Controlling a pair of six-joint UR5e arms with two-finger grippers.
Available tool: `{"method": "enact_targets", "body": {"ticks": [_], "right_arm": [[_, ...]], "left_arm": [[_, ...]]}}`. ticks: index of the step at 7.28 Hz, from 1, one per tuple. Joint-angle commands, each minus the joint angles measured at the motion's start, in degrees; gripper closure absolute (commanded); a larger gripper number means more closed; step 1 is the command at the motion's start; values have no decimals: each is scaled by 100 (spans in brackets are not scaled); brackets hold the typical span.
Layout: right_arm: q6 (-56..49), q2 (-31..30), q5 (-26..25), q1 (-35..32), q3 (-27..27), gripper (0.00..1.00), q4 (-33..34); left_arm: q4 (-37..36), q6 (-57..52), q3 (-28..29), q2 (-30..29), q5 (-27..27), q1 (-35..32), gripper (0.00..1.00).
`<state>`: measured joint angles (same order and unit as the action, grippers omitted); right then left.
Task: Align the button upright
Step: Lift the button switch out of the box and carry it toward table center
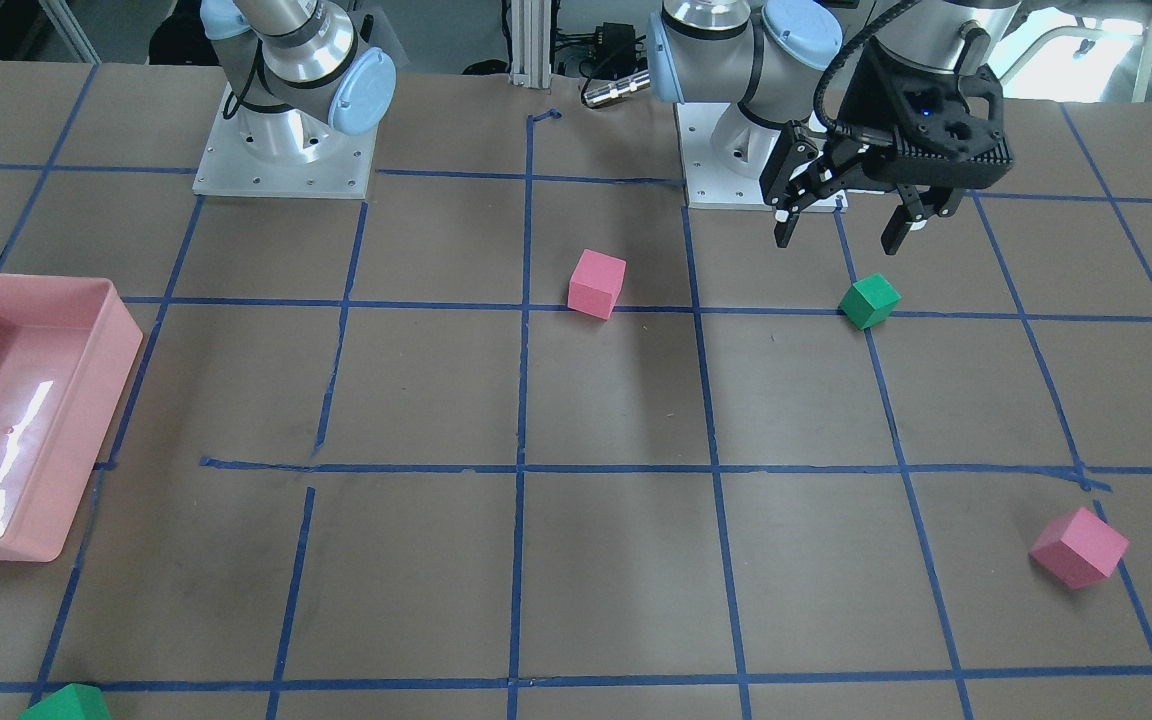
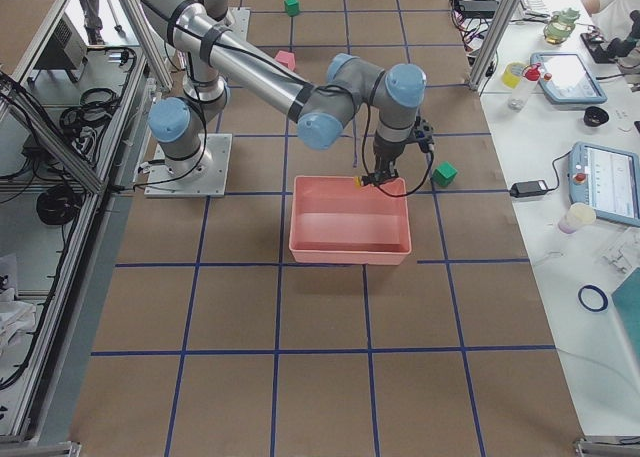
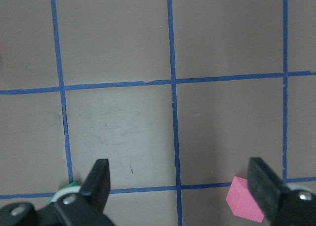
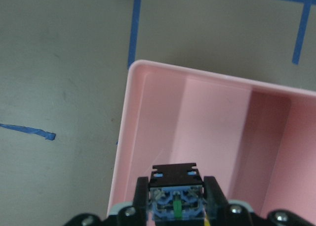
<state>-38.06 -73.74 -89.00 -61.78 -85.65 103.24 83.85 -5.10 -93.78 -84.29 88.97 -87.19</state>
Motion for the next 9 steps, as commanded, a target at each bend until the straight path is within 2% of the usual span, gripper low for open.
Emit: {"method": "enact_targets", "body": {"ticks": [1, 5, 6, 9], "right_arm": [[776, -123, 223, -735, 250, 100, -172], [3622, 131, 268, -2624, 233, 100, 125], [4143, 341, 269, -3064, 215, 100, 701], [5419, 676, 277, -4024, 163, 100, 986]], "left_arm": [[0, 0, 1, 0, -3, 0, 0], [0, 0, 1, 0, 6, 0, 0], [0, 0, 1, 0, 6, 0, 0], [-9, 0, 1, 0, 6, 0, 0]]}}
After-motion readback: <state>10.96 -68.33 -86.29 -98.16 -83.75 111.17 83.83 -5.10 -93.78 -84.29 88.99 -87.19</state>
